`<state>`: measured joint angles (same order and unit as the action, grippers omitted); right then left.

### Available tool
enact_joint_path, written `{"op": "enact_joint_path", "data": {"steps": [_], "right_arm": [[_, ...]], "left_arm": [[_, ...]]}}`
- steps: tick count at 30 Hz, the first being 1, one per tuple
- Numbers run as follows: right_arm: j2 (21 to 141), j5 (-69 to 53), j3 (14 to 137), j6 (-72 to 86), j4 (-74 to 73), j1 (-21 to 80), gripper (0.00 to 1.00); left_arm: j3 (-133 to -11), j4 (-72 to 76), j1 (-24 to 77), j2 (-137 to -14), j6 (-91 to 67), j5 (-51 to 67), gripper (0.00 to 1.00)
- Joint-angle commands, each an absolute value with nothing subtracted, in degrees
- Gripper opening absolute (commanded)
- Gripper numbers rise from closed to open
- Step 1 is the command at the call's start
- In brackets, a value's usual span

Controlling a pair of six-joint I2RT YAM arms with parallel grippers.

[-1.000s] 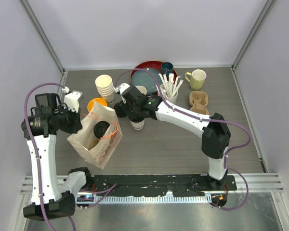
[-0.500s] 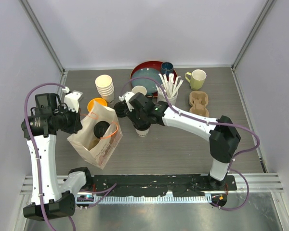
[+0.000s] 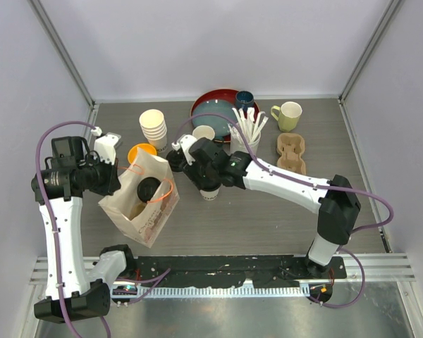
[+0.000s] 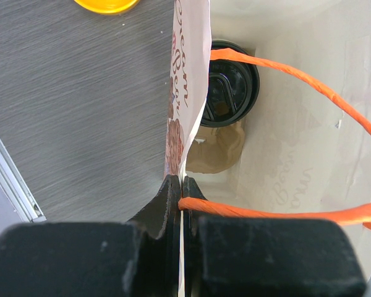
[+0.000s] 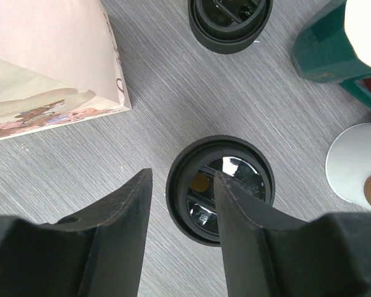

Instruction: Pack the takeout coffee

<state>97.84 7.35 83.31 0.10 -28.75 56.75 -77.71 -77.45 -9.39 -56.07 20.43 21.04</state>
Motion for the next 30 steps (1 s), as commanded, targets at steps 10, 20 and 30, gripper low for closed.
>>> {"op": "enact_joint_path", "data": {"steps": [10, 20, 30], "right_arm": [[99.31, 12.75, 83.76, 2.64, -29.97, 58.8, 0.4], [102.66, 14.59, 84.99, 2.9, -29.62, 58.89, 0.35], [97.84, 13.19, 85.51, 4.22, -32.08, 58.8, 0.01]], "left_arm": [[-78.31, -85.08, -9.32, -55.63, 21.27, 22.06, 0.0], [-78.13, -85.34, -9.32, -55.37, 21.8, 22.24, 0.0], [-76.82, -85.69, -9.32, -55.37, 21.53, 27.32, 0.0]]}}
